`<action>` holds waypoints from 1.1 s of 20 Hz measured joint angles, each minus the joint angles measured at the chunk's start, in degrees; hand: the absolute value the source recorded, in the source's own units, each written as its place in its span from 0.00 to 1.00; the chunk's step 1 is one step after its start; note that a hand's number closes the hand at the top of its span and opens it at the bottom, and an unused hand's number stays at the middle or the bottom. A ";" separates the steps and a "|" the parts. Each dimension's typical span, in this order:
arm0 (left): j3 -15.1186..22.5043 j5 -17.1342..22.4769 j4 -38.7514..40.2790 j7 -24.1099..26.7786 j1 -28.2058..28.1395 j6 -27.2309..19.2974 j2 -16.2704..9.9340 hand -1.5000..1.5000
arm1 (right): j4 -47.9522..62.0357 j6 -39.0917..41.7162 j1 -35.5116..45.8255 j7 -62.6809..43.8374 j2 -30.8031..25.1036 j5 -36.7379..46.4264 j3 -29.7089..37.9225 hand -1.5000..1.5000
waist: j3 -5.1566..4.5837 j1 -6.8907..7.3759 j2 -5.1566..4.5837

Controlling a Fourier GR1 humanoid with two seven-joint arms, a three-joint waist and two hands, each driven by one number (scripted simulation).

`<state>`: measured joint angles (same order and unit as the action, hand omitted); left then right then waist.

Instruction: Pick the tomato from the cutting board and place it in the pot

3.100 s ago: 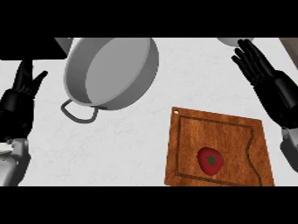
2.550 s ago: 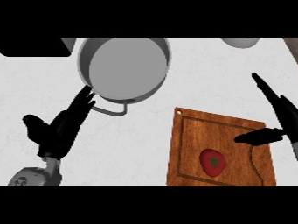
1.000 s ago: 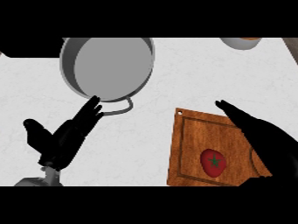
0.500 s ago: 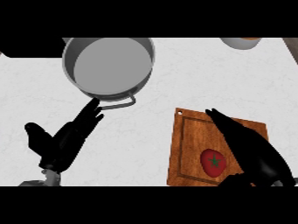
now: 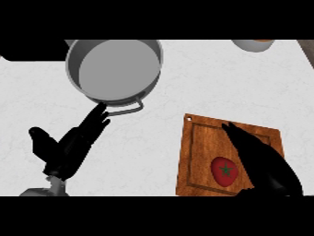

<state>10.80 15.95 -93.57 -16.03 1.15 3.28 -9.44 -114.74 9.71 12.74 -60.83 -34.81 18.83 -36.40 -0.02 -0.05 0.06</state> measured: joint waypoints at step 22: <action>-1.68 -2.58 -2.23 -1.58 -1.86 1.79 2.70 0.50 | 11.19 5.92 -5.50 6.55 10.81 11.87 4.93 0.00 | 0.01 0.15 -0.04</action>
<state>9.12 13.37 -95.80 -17.60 -0.71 5.07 -6.74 -103.55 15.63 7.24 -54.28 -24.00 30.70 -31.48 0.00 0.10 0.02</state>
